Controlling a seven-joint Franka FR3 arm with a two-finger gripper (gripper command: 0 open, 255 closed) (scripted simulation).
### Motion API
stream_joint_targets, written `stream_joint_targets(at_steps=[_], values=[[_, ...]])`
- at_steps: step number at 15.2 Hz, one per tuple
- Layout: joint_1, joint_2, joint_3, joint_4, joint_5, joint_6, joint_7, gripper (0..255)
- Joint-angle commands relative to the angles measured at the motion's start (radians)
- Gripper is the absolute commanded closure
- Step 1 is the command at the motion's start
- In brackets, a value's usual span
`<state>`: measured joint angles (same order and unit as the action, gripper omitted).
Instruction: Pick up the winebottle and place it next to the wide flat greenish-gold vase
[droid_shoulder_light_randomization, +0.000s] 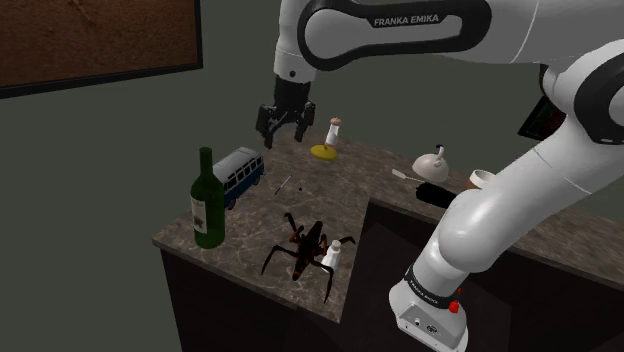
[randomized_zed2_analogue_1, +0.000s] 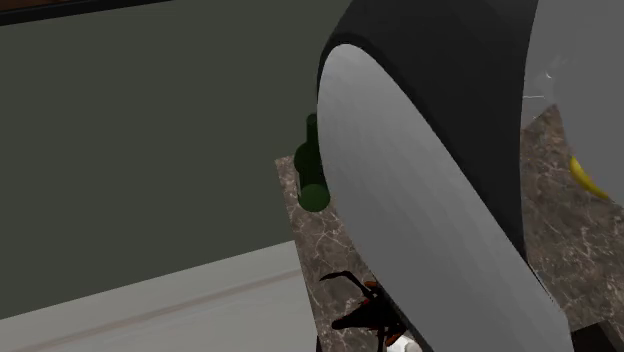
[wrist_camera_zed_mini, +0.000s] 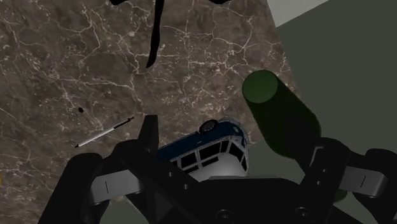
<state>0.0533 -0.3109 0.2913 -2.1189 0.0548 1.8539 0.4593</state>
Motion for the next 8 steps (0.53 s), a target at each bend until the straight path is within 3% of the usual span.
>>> stream_joint_targets(at_steps=[1, 8], values=[[0.002, 0.078, 0.034, 0.052, -0.022, 0.030, 0.058, 0], [0.033, 0.348, 0.116, 0.287, -0.151, 0.057, 0.253, 0]])
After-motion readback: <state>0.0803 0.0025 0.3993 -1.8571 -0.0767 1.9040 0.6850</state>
